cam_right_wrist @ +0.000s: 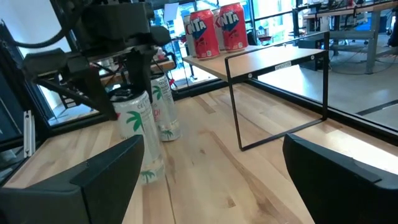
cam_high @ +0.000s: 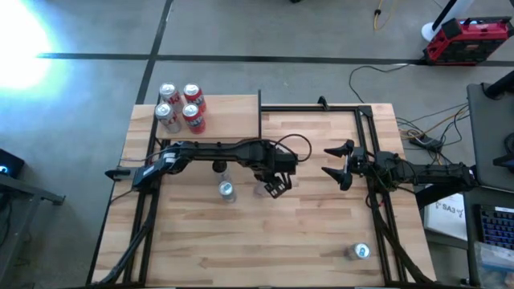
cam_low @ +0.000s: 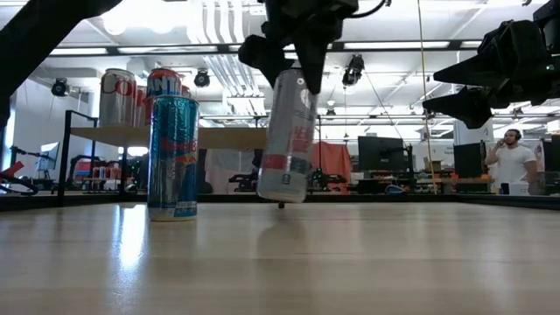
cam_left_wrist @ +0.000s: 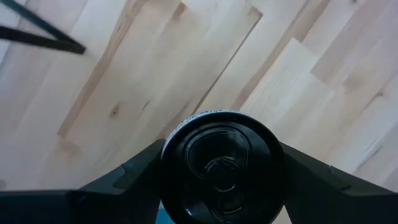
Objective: Place canned beverage on shelf
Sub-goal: Adjust the right white and pink soda can
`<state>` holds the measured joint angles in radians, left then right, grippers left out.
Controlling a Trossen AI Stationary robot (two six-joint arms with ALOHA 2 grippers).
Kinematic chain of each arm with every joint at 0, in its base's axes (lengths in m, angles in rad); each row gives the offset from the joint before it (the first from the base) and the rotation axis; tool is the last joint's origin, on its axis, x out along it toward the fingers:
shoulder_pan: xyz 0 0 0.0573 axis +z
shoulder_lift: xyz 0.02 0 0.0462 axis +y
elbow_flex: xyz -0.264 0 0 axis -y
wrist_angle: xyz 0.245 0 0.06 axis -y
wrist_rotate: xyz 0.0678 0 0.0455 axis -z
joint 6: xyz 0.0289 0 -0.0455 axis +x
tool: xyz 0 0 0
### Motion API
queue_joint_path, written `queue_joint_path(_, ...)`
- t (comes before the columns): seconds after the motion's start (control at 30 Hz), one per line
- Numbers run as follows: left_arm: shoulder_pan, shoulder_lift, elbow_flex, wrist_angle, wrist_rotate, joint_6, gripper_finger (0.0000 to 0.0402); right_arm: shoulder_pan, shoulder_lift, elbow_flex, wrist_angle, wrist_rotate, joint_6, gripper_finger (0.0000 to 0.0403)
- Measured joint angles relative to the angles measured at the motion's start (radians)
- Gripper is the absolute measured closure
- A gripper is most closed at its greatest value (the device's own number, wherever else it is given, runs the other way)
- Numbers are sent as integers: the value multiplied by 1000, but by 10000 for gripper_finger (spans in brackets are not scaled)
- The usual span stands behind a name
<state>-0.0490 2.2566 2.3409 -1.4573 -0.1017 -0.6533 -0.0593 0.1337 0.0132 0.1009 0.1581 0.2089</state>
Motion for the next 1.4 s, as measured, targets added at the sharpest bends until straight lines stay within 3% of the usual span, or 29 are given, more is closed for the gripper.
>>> queue_joint_path(0.23,0,-1,-5,-90,-3,-32,159,0,0,0,0,0,0,35)
queue_joint_path(0.8,0,-6,-12,-69,-99,-70,160,0,0,0,0,0,0,35)
queue_joint_path(1.13,-43,-13,-12,70,-123,-71,159,0,0,0,0,0,0,35)
queue_joint_path(1.4,-42,-14,-35,103,-63,-42,159,0,0,0,0,0,0,35)
